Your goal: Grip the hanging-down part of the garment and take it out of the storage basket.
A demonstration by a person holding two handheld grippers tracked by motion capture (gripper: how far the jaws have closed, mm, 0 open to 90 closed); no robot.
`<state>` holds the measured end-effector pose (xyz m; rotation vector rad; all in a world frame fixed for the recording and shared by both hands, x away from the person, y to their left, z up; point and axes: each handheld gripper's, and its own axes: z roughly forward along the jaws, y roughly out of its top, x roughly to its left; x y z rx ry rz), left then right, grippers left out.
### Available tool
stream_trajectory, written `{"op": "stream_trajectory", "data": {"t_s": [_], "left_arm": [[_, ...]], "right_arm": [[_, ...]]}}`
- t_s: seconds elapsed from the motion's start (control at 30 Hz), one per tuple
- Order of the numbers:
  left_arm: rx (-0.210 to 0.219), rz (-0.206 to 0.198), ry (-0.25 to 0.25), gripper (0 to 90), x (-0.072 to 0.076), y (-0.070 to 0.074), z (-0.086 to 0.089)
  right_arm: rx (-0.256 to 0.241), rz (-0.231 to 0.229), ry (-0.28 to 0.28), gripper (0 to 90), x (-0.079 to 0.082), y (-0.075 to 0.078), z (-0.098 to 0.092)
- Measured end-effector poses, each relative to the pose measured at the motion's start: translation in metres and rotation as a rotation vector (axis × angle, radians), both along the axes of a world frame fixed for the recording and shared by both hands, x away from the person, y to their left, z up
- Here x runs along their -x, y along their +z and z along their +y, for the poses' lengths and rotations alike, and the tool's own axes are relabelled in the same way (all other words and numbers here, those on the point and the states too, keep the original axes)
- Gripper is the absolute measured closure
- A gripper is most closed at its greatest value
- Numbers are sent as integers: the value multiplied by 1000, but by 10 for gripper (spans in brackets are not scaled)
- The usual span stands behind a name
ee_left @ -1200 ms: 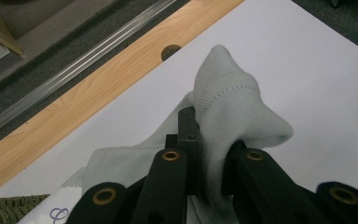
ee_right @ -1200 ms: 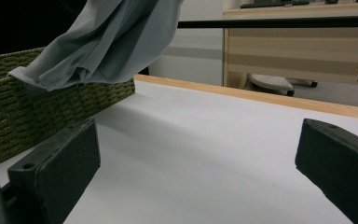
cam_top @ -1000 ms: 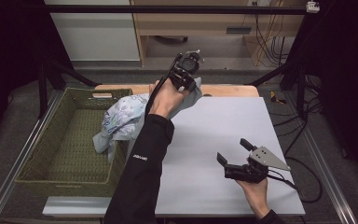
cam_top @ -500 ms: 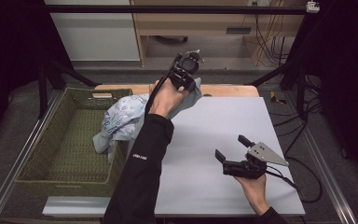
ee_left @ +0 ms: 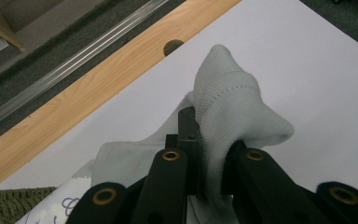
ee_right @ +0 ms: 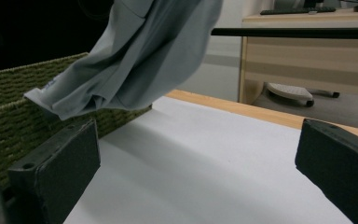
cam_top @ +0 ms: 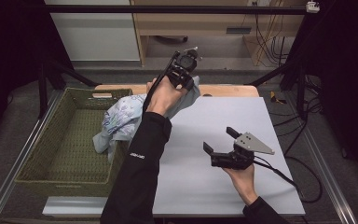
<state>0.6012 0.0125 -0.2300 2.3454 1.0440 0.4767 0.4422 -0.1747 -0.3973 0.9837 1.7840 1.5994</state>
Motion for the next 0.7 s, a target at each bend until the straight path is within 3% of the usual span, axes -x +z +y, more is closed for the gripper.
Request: {"op": "stream_trajectory", "data": {"t_s": [0.03, 0.1, 0.27, 0.37, 0.53, 0.57, 0.6, 0.63, 0.7], "left_arm": [[-3, 1, 0, 839, 0, 1, 0], [-1, -2, 2, 839, 0, 1, 1], [-2, -1, 3, 839, 1, 3, 1], [-4, -3, 2, 839, 1, 3, 1], [-15, -2, -4, 839, 2, 5, 2], [-9, -4, 1, 839, 3, 4, 2], [-5, -5, 2, 839, 3, 4, 2], [-10, -2, -2, 839, 3, 4, 2], [0, -6, 3, 839, 3, 3, 2]], "right_arm": [[19, -14, 2, 4, -3, 0, 2], [-11, -1, 10, 4, -6, 2, 9], [-6, -3, 19, 4, -16, 3, 20], [-29, -13, 47, 4, -26, 4, 32], [-14, -16, 51, 4, -36, 1, 45], [13, -27, 60, 4, -39, 0, 46], [-10, -12, 52, 4, -40, 0, 51], [14, -16, 53, 4, -43, -1, 52], [10, -8, 52, 4, -46, -2, 58]]}}
